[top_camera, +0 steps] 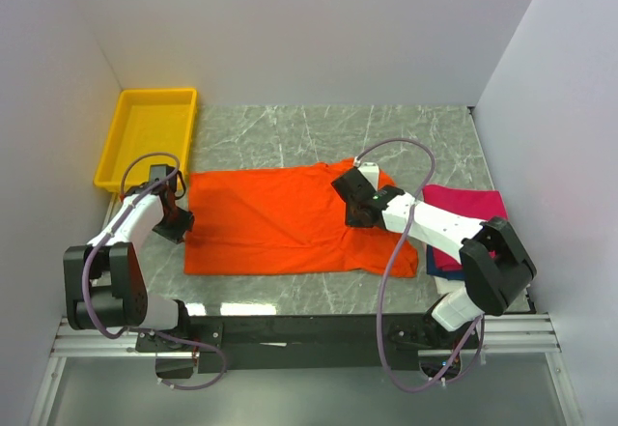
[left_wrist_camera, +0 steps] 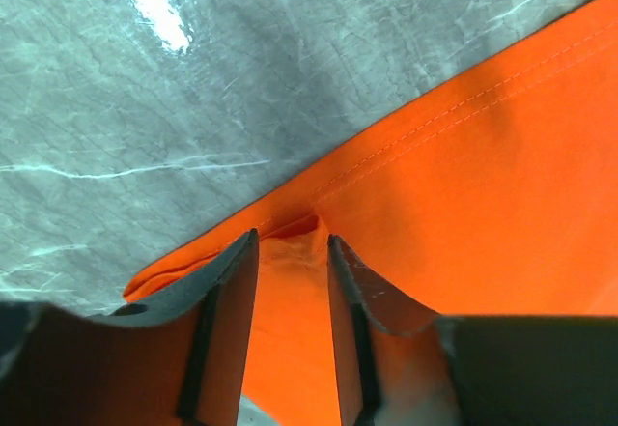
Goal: Fold and stack the t-shirts
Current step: Fold the tshirt
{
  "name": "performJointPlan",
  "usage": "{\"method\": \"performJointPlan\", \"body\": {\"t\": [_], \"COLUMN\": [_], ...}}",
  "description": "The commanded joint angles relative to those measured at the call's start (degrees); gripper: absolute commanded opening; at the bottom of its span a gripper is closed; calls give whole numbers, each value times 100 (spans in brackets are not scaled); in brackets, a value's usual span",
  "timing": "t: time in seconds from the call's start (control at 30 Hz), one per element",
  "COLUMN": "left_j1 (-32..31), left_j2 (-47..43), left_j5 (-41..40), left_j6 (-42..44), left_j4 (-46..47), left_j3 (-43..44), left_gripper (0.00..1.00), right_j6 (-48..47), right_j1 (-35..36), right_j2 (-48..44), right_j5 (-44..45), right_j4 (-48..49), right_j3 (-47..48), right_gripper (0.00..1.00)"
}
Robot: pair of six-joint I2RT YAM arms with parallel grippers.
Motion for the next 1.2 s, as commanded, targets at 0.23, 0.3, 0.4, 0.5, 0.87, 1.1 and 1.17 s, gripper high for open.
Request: {"method": "performJointPlan", "body": {"t": [0.23, 0.3, 0.4, 0.5, 0.87, 1.1, 1.17], "left_j1": [-170, -275, -346, -372, -372, -372, -364], "left_j2": [148, 227, 306, 359, 509, 579, 597], "left_j5": [161, 162, 135, 109, 153, 188, 223], "left_j6": [-266, -301, -345, -345, -354, -327, -301], "left_j4": [172, 198, 181, 163, 260, 304, 313], "left_j3": [2, 54, 125, 134, -24, -86, -121], "left_gripper": [33, 33, 32, 32, 27, 21, 15], "right_j6": [99, 108, 117, 125, 108, 108, 108], "right_j1": [35, 35, 35, 27, 35, 35, 35], "right_j2": [102, 111, 128, 146, 172, 163, 163], "right_j5": [107, 98, 107, 116, 89, 89, 98], "right_j4": [110, 119, 128, 137, 163, 190, 181], "right_j3": [68, 68, 42, 42, 6, -2, -2], "right_gripper": [0, 0, 0, 0, 0, 0, 0]}}
